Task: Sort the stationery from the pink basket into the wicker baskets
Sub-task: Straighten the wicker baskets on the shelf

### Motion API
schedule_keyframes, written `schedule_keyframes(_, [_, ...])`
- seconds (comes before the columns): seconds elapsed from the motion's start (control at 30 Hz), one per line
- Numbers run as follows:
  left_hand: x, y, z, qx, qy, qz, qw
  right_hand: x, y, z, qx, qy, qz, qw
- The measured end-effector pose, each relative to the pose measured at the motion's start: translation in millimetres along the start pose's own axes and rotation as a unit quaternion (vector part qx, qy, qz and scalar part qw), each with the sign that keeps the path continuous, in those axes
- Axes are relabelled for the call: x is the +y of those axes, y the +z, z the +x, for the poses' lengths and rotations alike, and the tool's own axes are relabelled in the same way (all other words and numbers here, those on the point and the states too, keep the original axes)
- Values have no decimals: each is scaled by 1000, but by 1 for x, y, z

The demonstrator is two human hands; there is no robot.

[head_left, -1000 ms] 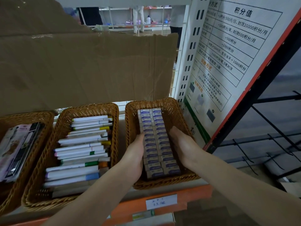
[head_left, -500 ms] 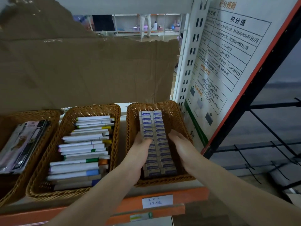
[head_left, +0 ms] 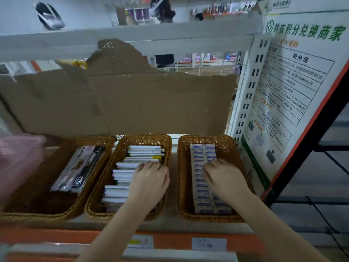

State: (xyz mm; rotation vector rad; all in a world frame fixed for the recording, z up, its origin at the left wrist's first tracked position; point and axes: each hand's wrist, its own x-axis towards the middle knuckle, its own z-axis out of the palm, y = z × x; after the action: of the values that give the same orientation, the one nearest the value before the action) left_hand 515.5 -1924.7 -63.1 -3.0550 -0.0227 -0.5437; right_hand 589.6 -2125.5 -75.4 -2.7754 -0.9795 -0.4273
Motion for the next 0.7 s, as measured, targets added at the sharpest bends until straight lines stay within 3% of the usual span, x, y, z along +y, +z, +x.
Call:
schedule_keyframes(0.3, [-73,-7,-29,35,-29,-27,999,-101,-4,16,89,45,54,994])
schedule_keyframes(0.47, [-109,-7,-55,28,-7,-51,998,-172,14,4,82,21,100,991])
schedule_keyframes(0.6, [-120,0,-73,8,28,-110,994,-209,29,-13,74,43,66,994])
schedule_keyframes(0.7, [-122,4,-83,8,16,-178,984,-222,43,-25,126,49,47,990])
